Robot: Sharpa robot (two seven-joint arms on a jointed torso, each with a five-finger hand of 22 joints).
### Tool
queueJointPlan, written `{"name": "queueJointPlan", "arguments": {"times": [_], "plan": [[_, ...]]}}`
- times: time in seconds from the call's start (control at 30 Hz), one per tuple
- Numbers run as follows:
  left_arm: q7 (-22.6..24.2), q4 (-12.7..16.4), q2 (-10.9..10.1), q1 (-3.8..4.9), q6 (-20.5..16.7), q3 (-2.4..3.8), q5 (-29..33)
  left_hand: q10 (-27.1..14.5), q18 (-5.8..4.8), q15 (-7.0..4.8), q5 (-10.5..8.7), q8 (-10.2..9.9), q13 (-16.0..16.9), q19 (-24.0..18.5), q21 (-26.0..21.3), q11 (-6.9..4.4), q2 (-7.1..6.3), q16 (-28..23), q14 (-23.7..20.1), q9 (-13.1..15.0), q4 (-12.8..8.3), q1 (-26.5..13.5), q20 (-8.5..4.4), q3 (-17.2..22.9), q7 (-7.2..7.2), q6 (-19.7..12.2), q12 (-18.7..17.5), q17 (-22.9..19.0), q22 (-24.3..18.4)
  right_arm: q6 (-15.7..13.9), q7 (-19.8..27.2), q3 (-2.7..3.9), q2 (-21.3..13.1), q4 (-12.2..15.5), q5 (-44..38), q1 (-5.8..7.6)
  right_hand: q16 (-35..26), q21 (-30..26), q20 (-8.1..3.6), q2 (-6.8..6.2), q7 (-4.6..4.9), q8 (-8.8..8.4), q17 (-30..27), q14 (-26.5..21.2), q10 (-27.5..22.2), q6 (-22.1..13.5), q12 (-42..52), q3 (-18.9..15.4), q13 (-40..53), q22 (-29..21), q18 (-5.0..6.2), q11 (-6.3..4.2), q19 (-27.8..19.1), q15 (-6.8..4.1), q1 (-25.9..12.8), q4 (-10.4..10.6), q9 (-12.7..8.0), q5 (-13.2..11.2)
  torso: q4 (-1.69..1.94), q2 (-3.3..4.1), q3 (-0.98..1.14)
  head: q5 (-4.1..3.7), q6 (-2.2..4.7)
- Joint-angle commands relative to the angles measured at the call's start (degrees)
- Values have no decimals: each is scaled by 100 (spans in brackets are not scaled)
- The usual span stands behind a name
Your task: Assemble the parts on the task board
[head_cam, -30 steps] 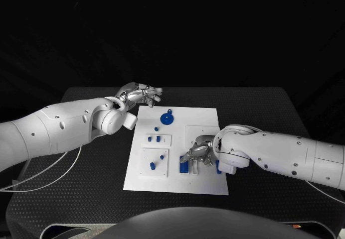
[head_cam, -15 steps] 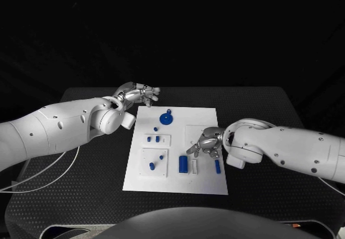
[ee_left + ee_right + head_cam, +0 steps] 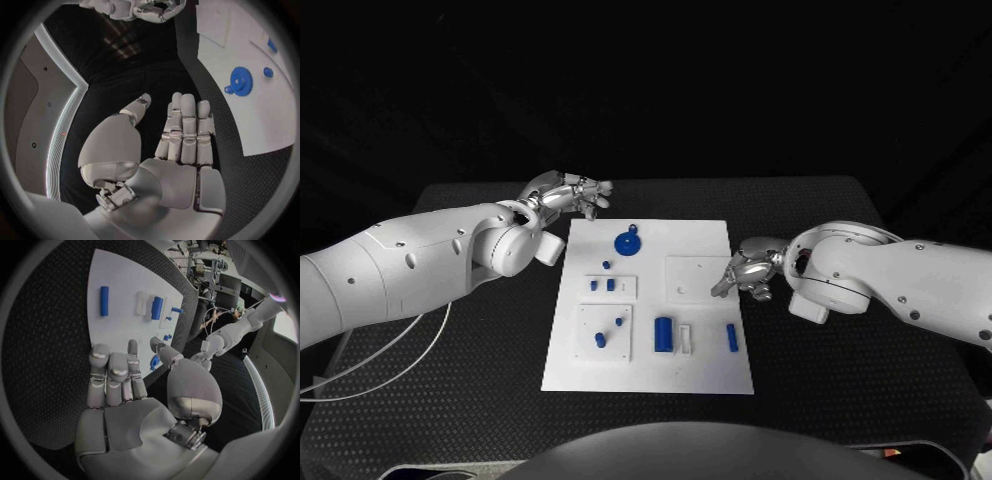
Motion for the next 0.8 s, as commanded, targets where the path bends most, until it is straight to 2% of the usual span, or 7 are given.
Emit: {"name": "queueJointPlan", "arguments": {"times": [0.03, 0.13, 0.33, 0.47, 0.63, 0.8], "plan": [[46, 16, 5, 8, 81, 4, 3, -37, 75, -10, -12, -12, -5, -43, -18, -2, -19, -37, -39, 8, 9, 34, -229, -10, 8, -18, -23, 7, 106, 577, -249, -90, -110, 8, -306, -14, 35, 17, 3, 8, -5, 31, 26, 49, 57, 51, 24, -24, 12, 3, 166, 4, 45, -2, 19, -26, 8, -52, 3, 0, -7, 8, -13], [43, 19, 8, 8, 88, 4, -2, -36, 75, -10, -12, -12, -5, -43, -18, -2, -19, -37, -39, 8, 9, 35, -229, -10, 7, -17, -23, 7, 105, 570, -413, -133, -177, 18, -460, -49, 47, 21, 9, -6, -7, 29, 33, 52, 67, 60, 24, -56, 17, 2, 166, 2, 45, -3, -22, -12, 9, -116, 6, 0, -9, -1, -23], [42, 20, 16, 8, 92, 4, -4, -37, 75, -10, -13, -12, -5, -44, -18, -2, -20, -37, -40, 9, 10, 35, -229, -11, 7, -17, -23, 7, 105, 666, -648, -171, -141, 10, -631, -179, 70, 28, 16, 20, -26, 42, 42, 65, 110, 114, 33, -93, 29, -5, 166, -15, 53, -11, -116, 59, 17, -157, 11, 0, -10, -18, -20], [42, 33, 8, 8, 94, 4, -5, -37, 75, -10, -13, -12, -5, -44, -18, -2, -21, -37, -40, 9, 12, 34, -229, -12, 7, -18, -23, 7, 105, 583, -655, -175, -92, 23, -739, -307, 80, 32, 17, 23, -37, 50, 46, 71, 135, 143, 39, -112, 34, -8, 166, -25, 57, -17, -153, 78, 22, -173, 24, 3, -10, -32, -29], [37, 43, -1, 8, 93, 3, -6, -38, 74, -10, -15, -13, -5, -45, -19, -1, -21, -38, -41, 9, 14, 33, -228, -14, 8, -19, -23, 7, 105, 558, -654, -175, -77, 13, -795, -355, 93, 35, 18, 10, -53, 62, 49, 80, 248, 185, 108, -130, 133, -16, 166, -41, 67, -28, -213, 128, 29, -185, 31, 5, -11, -32, -58], [34, 59, -1, 8, 100, 3, -7, -38, 74, -10, -16, -13, -5, -45, -19, -1, -22, -38, -41, 10, 17, 32, -228, -16, 8, -19, -23, 7, 105, 569, -658, -179, -37, -22, -835, -397, 111, 38, 14, -21, -65, 66, 57, 89, 308, 209, 145, -144, 192, -24, 166, -53, 77, -41, -282, 196, 35, -194, 22, 1, -16, -28, -73]]}}
